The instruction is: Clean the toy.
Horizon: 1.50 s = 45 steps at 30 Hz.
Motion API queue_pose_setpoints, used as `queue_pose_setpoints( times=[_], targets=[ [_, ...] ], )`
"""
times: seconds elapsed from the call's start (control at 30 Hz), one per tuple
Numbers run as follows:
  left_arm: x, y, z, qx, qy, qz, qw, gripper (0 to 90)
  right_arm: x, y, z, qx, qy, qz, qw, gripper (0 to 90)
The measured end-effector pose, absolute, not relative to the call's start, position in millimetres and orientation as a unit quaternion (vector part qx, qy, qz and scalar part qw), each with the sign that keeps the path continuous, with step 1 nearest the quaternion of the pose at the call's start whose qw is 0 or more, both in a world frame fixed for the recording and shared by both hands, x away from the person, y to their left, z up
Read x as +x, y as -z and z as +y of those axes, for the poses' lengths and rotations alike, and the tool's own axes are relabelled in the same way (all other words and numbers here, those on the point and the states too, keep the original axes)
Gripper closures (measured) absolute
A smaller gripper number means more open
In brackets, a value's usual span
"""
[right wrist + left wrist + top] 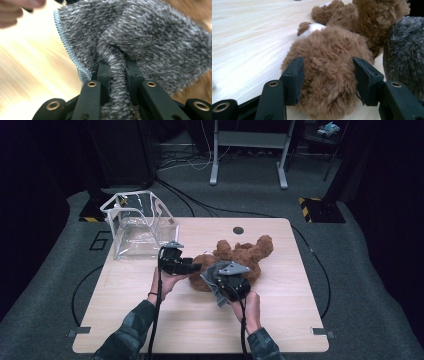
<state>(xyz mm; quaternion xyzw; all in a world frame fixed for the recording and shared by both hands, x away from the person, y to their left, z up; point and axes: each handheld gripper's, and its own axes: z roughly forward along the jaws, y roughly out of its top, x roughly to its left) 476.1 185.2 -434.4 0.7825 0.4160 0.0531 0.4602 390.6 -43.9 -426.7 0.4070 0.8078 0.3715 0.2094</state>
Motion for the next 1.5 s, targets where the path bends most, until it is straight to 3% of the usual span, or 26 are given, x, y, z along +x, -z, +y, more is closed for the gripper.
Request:
queue_pose_setpoints(
  times=[0.23,0.37,0.4,0.43,0.57,0.8,1.07,1.2,1.37,1.5],
  targets=[
    [476.0,434.6,194.4,0.777,-0.051,0.422,0.465,46.2,411.9,408.2,-19.5,0.392,-0.38,0.807,0.223,77.2],
    [478.8,439.4,191.2,0.786,-0.041,0.417,0.454,62.9,431.9,408.3,-15.2,0.424,-0.374,0.793,0.225,77.1],
    [479.7,441.1,189.3,0.788,-0.039,0.416,0.452,62.9,437.2,411.2,-15.3,0.431,-0.37,0.793,0.219,77.1],
    [480.8,443.0,187.4,0.79,-0.034,0.412,0.452,71.7,443.5,420.1,-15.8,0.443,-0.366,0.792,0.206,77.3],
    [483.1,449.2,183.8,0.793,-0.022,0.411,0.448,76.9,435.3,424.4,-15.1,0.44,-0.37,0.794,0.199,77.8],
    [485.1,452.8,184.3,0.786,-0.01,0.424,0.45,78.4,417.6,440.4,-10.1,0.421,-0.37,0.808,0.182,77.9],
    [486.8,455.3,183.6,0.783,-0.008,0.432,0.447,79.0,411.6,482.1,1.6,0.422,-0.358,0.823,0.125,78.0],
    [487.0,455.0,184.3,0.783,-0.009,0.429,0.451,79.0,408.4,466.4,-7.6,0.417,-0.359,0.824,0.137,77.6],
    [486.6,455.2,183.8,0.783,-0.01,0.429,0.45,79.0,410.7,433.3,-25.7,0.424,-0.374,0.804,0.185,77.4],
    [486.7,456.0,183.0,0.779,-0.012,0.433,0.453,79.0,434.3,411.6,-31.1,0.444,-0.375,0.788,0.203,76.8]
  ],
)
